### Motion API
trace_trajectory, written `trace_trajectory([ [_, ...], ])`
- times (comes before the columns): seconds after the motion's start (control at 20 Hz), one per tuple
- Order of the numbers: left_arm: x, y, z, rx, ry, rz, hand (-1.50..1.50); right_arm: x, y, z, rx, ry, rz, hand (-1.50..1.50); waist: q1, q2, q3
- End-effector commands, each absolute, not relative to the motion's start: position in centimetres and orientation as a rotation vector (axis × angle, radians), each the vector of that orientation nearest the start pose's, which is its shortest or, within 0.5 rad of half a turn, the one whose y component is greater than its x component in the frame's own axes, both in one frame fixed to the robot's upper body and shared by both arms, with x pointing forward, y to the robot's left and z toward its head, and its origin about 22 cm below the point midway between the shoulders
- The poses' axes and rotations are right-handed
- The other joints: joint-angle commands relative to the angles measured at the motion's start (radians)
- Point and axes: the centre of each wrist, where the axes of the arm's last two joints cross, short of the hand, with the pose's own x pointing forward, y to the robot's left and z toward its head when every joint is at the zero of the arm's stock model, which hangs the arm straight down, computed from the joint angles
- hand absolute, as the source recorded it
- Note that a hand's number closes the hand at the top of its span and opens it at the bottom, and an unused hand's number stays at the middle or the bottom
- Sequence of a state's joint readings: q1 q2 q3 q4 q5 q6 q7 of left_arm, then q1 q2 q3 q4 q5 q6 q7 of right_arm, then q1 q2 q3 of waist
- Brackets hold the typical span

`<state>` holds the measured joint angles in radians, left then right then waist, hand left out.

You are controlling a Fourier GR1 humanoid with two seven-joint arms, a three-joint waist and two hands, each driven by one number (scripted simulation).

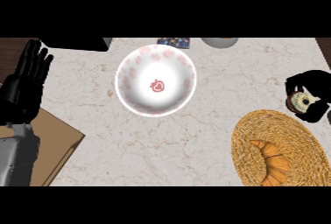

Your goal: Pick the cupcake from the placemat and place it in the bowl

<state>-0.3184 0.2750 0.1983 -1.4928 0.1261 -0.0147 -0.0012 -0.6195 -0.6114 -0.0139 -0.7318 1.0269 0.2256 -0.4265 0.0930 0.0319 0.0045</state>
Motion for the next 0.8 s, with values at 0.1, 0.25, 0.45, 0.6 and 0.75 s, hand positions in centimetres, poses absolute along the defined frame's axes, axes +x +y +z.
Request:
trace_trajectory([
  [0.1, 31.2, 29.7, 9.0, 0.175, -1.812, -0.015, 0.00, 39.5, -40.6, 10.5, -0.880, -1.282, 1.453, 1.50, -0.013, -0.003, 0.001],
  [0.25, 31.3, 30.2, 8.9, 0.169, -1.815, -0.038, 0.00, 40.2, -41.3, 12.2, -0.940, -1.353, 1.377, 1.50, -0.012, 0.001, 0.001],
  [0.45, 31.2, 31.4, 10.0, 0.201, -1.825, -0.003, 0.00, 41.9, -41.1, 17.1, -0.812, -1.510, 1.388, 1.50, -0.029, -0.013, -0.002],
  [0.6, 30.8, 31.2, 8.4, 0.205, -1.799, -0.008, 0.00, 42.7, -40.3, 19.6, -0.729, -1.675, 1.359, 1.50, -0.045, -0.018, -0.003],
  [0.75, 31.2, 30.9, 8.3, 0.187, -1.794, 0.003, 0.00, 43.4, -39.6, 23.7, -0.701, -1.787, 1.310, 1.50, -0.046, -0.017, -0.003],
])
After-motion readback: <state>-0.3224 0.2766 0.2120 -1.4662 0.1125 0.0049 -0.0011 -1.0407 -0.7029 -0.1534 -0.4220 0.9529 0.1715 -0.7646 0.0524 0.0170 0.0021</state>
